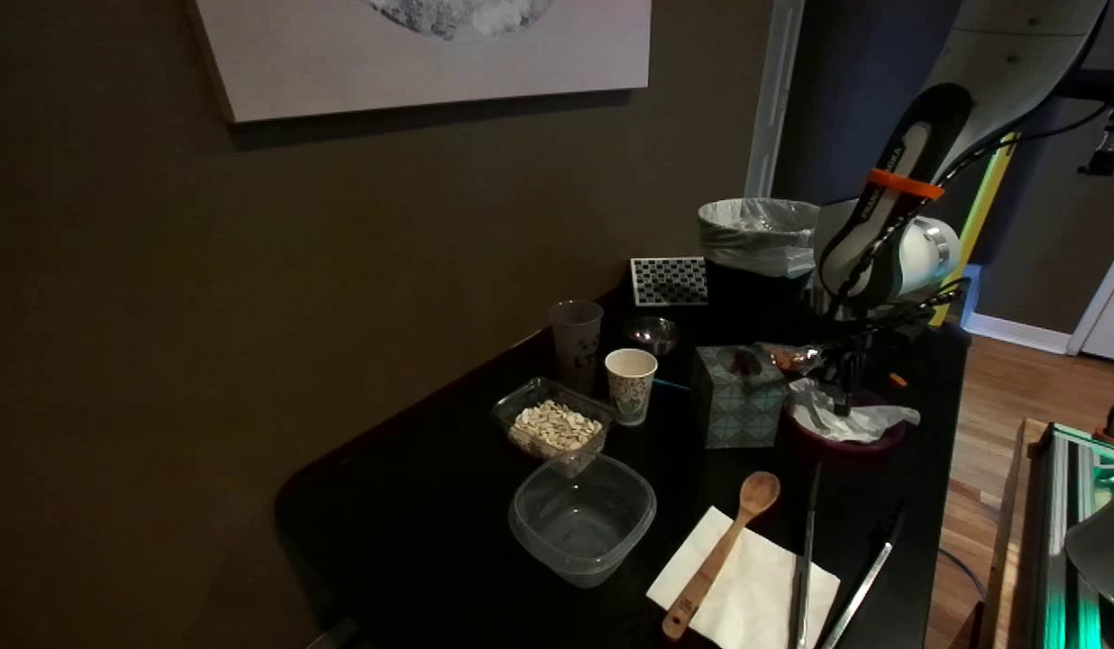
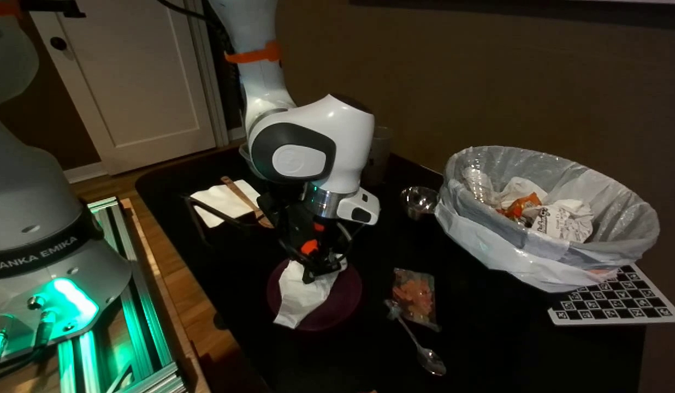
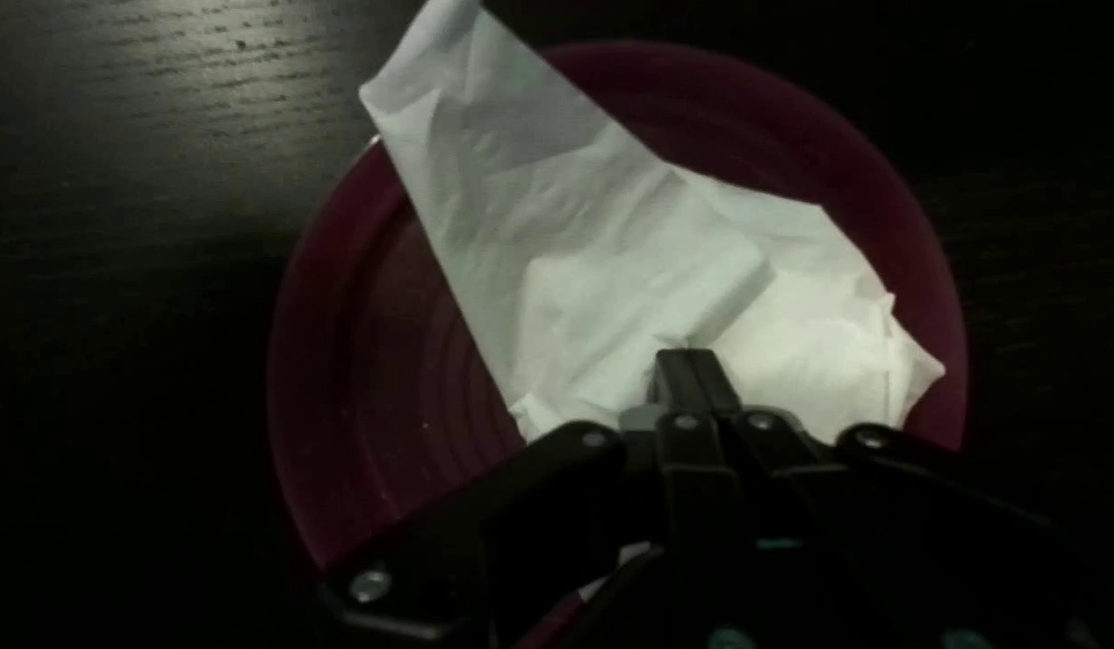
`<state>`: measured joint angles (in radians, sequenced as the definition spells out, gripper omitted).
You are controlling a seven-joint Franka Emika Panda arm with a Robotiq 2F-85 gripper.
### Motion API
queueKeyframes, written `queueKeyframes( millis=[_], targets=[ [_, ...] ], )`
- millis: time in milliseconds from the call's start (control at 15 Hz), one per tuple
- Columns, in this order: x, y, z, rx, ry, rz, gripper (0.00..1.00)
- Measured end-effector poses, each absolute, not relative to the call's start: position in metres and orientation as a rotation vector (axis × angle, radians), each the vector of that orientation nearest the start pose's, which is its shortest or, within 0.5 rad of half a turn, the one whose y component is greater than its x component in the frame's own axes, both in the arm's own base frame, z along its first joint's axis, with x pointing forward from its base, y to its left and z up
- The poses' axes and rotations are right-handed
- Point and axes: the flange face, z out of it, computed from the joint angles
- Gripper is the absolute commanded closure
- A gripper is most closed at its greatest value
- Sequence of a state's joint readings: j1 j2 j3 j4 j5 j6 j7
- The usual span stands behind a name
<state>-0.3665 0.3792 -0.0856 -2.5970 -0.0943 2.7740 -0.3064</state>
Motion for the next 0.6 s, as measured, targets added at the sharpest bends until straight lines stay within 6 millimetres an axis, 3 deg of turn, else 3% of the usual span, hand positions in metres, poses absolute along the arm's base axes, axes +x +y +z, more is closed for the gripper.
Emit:
queueKeyframes(
  millis=[467, 533, 600],
  targets=[
    [0.357, -0.205, 0.123, -3.179, 0.121, 0.350, 0.98],
    [0.358, -0.206, 0.124, -3.186, 0.125, 0.349, 0.73],
    [0.358, -0.206, 0.125, -3.190, 0.126, 0.346, 0.73]
  ],
)
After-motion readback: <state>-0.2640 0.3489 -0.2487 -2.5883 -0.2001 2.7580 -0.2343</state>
